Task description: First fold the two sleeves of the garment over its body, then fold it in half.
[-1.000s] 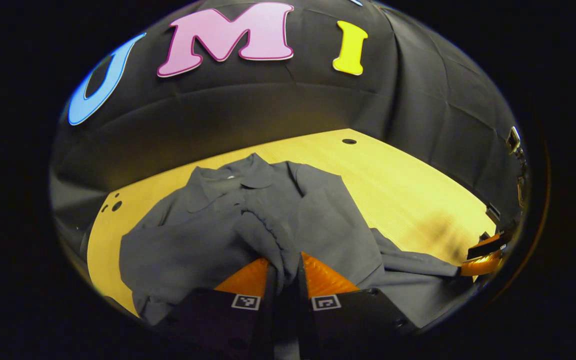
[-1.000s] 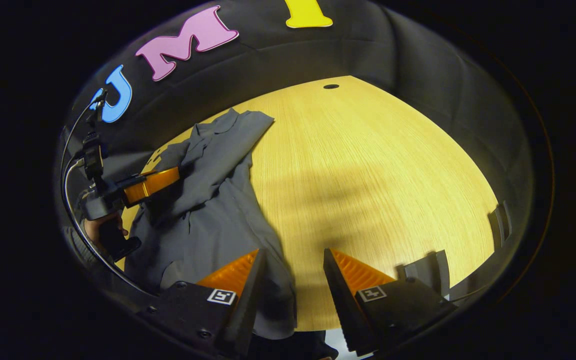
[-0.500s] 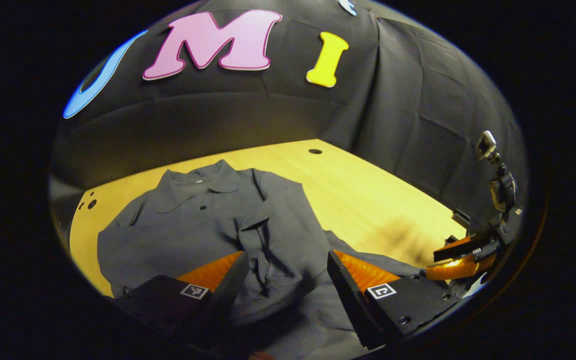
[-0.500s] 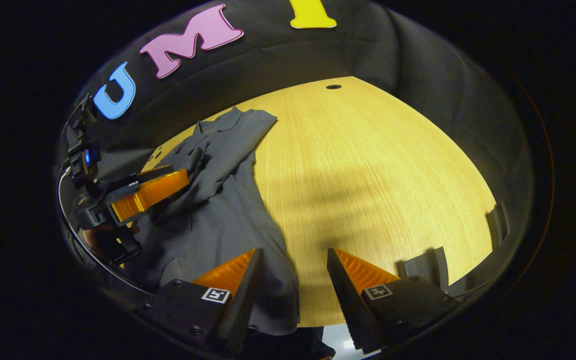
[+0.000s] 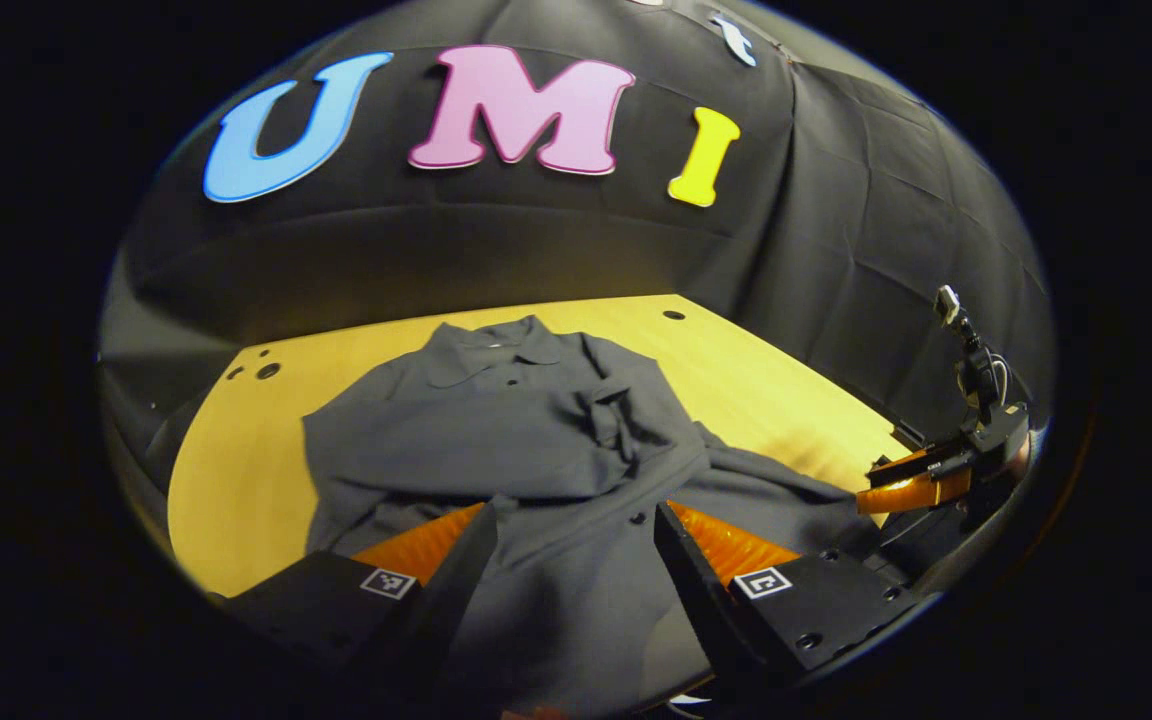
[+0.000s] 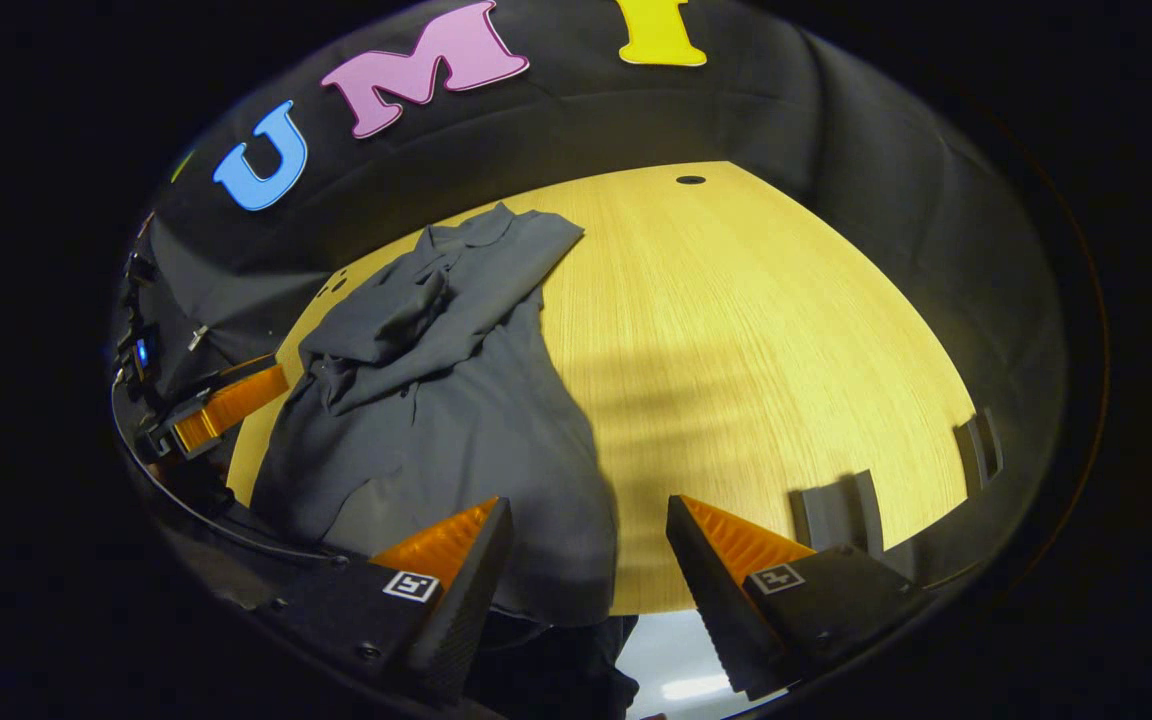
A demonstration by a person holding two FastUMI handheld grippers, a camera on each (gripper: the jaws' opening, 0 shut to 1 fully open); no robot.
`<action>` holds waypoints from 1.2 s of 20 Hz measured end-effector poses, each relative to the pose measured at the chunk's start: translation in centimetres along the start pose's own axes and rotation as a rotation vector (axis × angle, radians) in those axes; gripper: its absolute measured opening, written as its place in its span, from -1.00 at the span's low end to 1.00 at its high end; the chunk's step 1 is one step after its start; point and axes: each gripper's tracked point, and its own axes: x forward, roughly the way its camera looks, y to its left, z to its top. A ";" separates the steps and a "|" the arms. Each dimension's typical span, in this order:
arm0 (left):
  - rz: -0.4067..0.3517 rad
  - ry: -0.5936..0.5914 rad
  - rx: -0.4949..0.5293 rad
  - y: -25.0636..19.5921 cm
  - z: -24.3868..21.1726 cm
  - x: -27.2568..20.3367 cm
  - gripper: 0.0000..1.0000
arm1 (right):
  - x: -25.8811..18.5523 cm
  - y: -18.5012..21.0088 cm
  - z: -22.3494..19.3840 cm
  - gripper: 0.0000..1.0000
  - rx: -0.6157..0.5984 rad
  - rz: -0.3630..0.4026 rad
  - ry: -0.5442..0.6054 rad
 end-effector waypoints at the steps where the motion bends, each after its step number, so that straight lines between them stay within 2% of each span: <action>1: 0.033 0.017 -0.009 1.5 -1.1 -1.4 0.99 | 0.1 0.2 -0.5 0.92 -0.008 0.001 0.014; 6: 0.198 0.137 -0.077 8.2 -8.6 -7.2 0.99 | 1.0 1.3 -2.9 0.92 -0.040 -0.013 0.070; 10: 0.260 0.222 -0.108 10.9 -13.2 -9.4 0.99 | 2.1 1.9 -3.5 0.92 -0.047 -0.016 0.101; 16: 0.261 0.308 -0.200 11.3 -17.2 -9.1 0.99 | 3.5 1.8 -2.8 0.92 -0.057 -0.029 0.117; 18: 0.289 0.361 -0.187 11.8 -18.7 -9.0 0.99 | 3.7 1.8 -2.7 0.92 -0.080 -0.044 0.126; 21: 0.267 0.358 -0.137 11.4 -18.3 -8.1 0.99 | 4.2 1.3 -3.2 0.84 -0.218 -0.121 0.149; 23: 0.265 0.356 -0.149 11.3 -18.1 -8.0 0.97 | 4.5 2.6 -3.5 0.83 -0.293 -0.090 0.142; 24: 0.238 0.361 -0.133 10.8 -18.0 -7.5 0.84 | 4.4 3.0 -3.6 0.46 -0.305 -0.083 0.138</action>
